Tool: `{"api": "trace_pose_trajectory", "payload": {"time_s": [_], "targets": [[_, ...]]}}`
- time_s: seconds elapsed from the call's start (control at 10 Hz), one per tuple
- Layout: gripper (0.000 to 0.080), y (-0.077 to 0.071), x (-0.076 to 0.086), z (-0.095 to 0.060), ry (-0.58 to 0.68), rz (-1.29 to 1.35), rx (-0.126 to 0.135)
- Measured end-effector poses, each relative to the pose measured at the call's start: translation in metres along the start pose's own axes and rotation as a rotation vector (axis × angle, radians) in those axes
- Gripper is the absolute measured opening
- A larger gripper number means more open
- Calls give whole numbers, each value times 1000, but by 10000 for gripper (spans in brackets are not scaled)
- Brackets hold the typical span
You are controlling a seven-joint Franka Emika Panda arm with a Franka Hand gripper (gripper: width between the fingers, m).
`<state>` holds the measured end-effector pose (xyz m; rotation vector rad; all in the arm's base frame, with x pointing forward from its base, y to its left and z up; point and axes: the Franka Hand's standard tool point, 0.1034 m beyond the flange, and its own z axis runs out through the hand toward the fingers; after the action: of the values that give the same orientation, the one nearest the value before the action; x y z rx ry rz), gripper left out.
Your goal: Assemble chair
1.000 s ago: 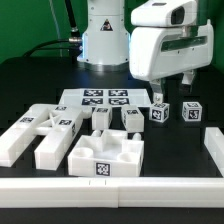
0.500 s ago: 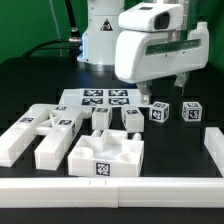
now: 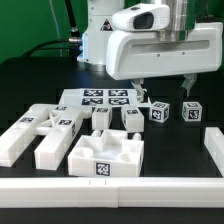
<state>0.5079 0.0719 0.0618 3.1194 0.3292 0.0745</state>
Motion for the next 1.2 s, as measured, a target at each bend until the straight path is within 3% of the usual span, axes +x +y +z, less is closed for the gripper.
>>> {"api": "trace_pose_trajectory", "payload": {"time_s": [0.1, 0.3, 0.7, 0.9, 1.2], "targets": [[649, 8, -3, 0, -43, 138, 22], [649, 17, -2, 1, -50, 289, 37], [649, 17, 0, 1, -54, 505, 46], [649, 49, 17, 1, -46, 532, 56], [649, 80, 61, 2, 11, 455, 49]]}}
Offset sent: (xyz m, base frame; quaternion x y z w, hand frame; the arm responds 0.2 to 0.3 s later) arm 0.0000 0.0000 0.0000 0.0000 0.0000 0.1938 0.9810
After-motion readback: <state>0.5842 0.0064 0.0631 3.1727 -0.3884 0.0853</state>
